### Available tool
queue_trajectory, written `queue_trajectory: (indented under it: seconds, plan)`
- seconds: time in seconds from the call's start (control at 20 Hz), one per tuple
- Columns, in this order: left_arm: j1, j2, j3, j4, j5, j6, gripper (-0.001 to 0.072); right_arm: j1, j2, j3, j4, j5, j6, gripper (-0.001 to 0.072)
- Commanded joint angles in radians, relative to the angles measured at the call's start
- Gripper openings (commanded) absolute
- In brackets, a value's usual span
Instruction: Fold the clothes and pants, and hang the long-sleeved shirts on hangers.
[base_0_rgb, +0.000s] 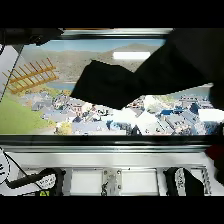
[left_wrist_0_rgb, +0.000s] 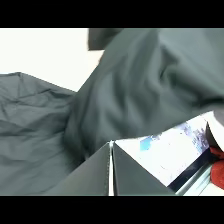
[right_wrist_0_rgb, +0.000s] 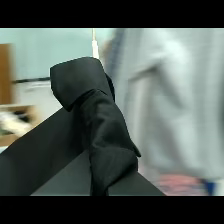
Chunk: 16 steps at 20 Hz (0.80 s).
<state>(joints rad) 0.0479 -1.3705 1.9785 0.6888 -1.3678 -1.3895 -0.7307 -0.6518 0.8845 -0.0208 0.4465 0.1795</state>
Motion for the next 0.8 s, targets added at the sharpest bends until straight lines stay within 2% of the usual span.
queue_trajectory:
  seconds: [0.0, 0.2, 0.75]
  plan:
    - [-0.03, -0.002, 0.001, 0.002, 0.03, 0.006, 0.0014, -0.106, 0.008, 0.058, -0.078, -0.275, 0.008, 0.0004]
    - [-0.034, -0.013, 0.001, 0.001, 0.032, 0.006, 0.0014, -0.16, -0.034, 0.161, -0.078, -0.391, 0.0, 0.0005]
    - [-0.034, -0.08, 0.001, -0.002, -0.055, 0.005, 0.0014, -0.175, -0.053, 0.187, -0.074, -0.385, 0.001, 0.0009]
